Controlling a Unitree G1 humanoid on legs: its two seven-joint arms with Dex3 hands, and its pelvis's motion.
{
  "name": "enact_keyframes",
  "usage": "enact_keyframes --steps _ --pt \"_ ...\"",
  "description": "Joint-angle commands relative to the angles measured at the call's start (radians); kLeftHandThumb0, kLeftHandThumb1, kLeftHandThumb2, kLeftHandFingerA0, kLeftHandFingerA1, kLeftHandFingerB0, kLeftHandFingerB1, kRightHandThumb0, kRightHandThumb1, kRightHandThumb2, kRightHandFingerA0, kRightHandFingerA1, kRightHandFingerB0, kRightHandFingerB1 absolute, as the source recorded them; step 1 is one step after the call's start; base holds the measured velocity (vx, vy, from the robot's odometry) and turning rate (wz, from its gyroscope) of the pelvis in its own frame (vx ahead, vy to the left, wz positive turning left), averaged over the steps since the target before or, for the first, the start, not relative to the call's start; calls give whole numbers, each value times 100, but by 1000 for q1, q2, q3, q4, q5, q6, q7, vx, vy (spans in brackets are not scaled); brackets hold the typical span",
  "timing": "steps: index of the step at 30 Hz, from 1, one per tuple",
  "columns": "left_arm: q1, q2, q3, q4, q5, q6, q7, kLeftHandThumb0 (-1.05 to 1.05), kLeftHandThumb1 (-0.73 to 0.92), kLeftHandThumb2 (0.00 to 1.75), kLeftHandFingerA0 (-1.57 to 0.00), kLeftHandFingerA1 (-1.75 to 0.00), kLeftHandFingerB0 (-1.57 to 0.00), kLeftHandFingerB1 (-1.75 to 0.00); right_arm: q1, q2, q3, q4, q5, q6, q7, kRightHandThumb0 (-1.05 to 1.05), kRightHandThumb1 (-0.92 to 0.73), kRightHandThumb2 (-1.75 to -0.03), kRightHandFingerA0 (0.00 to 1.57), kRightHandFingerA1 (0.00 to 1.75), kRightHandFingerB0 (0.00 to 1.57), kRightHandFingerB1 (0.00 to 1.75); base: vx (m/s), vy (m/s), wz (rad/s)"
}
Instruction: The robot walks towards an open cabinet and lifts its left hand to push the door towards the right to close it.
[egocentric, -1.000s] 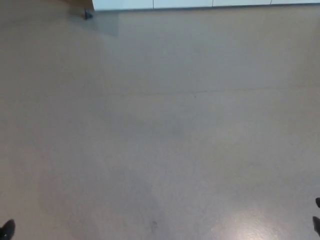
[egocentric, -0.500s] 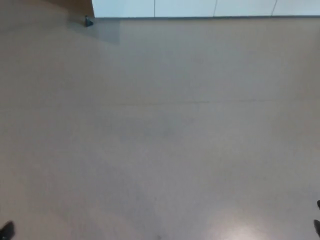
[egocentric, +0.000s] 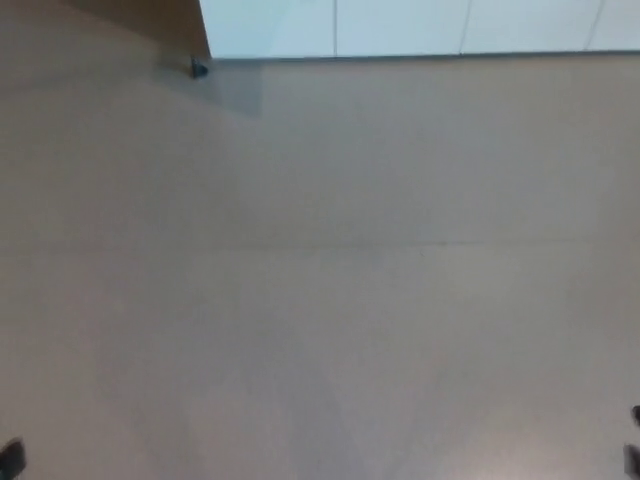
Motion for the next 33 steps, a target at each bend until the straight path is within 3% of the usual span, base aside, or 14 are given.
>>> enact_keyframes --steps 1,10,22,33 --pt "11 15 -14 0 3 -32 0 -21 64 58 -52 -43 -36 -37 6 -11 -1 4 8 -5 -5 -27 -71 -60 62 46 44 38 348 -252 14" --pt "8 21 -27 13 6 -39 1 -20 66 59 -52 -43 -36 -37 5 -15 11 11 0 -10 -9 -26 -71 -60 63 46 45 39 332 -31 -10" --pt "5 21 -32 5 1 -43 4 -25 64 58 -57 -45 -38 -37 -8 -22 26 32 -10 -23 -18 -27 -70 -60 64 46 45 38 439 193 -8" --pt "1 30 -43 13 8 -53 -9 -24 63 58 -56 -44 -34 -37 -12 -21 29 33 0 -22 -20 -25 -70 -61 63 46 44 38 457 -137 29"
